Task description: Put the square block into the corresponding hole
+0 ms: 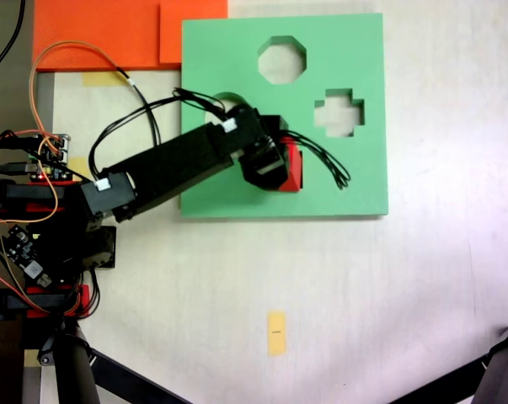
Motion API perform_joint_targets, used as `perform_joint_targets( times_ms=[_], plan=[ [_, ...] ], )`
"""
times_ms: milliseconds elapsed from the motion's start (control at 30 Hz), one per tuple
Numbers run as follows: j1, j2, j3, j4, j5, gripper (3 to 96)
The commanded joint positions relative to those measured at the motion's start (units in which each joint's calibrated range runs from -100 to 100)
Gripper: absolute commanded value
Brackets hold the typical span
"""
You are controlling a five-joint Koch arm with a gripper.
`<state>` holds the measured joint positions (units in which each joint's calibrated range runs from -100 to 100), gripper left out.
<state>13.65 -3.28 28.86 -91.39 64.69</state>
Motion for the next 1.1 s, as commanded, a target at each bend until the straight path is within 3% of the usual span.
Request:
perform_joint_targets(
  times_ms=[33,500,567,700,767,867,1000,1100],
  plan=[
    [0.78,0.91,1.95,-1.97,0.15,24.8],
    [1.56,8.59,2.05,0.53,0.1,25.6],
    [1.51,9.99,2.05,0.63,0.05,31.1],
    [1.42,10.83,1.05,1.4,0.0,55.1],
    [1.27,11.24,0.85,1.4,0.0,61.3],
    [0.83,11.38,0.15,1.4,-0.1,77.9],
    [0.59,11.38,0.15,1.4,-0.59,92.2],
    [0.59,8.31,0.25,1.4,-0.59,95.1]
  ],
)
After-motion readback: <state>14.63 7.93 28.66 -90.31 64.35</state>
